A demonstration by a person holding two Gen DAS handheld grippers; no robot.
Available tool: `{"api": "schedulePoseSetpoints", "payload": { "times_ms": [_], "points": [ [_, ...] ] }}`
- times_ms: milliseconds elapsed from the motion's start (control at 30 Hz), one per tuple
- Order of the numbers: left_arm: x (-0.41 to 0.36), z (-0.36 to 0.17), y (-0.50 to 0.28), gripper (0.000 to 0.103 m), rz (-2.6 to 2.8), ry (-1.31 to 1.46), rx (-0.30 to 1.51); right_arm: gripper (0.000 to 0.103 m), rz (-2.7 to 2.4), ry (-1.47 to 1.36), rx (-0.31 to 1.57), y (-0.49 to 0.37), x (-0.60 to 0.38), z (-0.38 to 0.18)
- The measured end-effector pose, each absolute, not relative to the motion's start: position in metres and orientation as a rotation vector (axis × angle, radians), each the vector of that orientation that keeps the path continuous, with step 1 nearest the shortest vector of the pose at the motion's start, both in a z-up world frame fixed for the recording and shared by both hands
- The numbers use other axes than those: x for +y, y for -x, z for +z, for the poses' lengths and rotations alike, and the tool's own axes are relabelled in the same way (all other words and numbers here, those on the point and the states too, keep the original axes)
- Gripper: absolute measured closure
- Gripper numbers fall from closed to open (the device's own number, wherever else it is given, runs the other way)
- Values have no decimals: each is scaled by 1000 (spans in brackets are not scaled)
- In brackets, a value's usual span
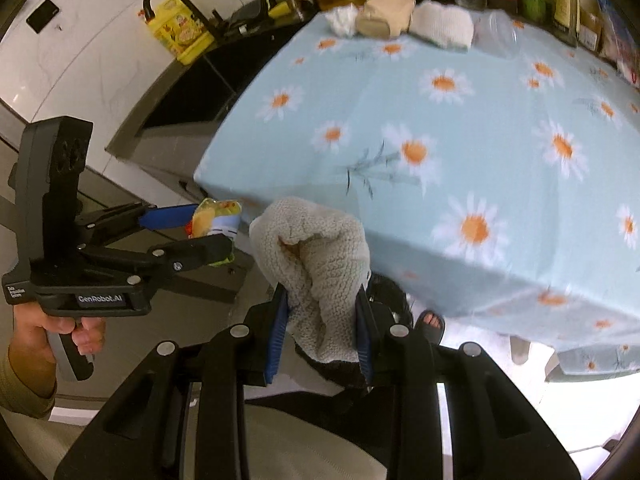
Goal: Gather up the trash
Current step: 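Carry both held items down over the black bin and open both tools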
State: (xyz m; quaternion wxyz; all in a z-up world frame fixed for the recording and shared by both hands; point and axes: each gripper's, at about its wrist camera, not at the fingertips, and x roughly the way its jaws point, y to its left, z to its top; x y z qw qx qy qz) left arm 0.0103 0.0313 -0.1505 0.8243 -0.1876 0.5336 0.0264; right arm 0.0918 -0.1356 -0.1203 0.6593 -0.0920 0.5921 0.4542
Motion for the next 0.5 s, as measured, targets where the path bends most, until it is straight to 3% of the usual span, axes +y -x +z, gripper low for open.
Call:
{"api": "schedulePoseSetpoints", "payload": {
  "times_ms": [500],
  "points": [
    [18,-222,9,34,57,488,1289,71,1007,235,1512,-77,-132,-189]
  ]
}}
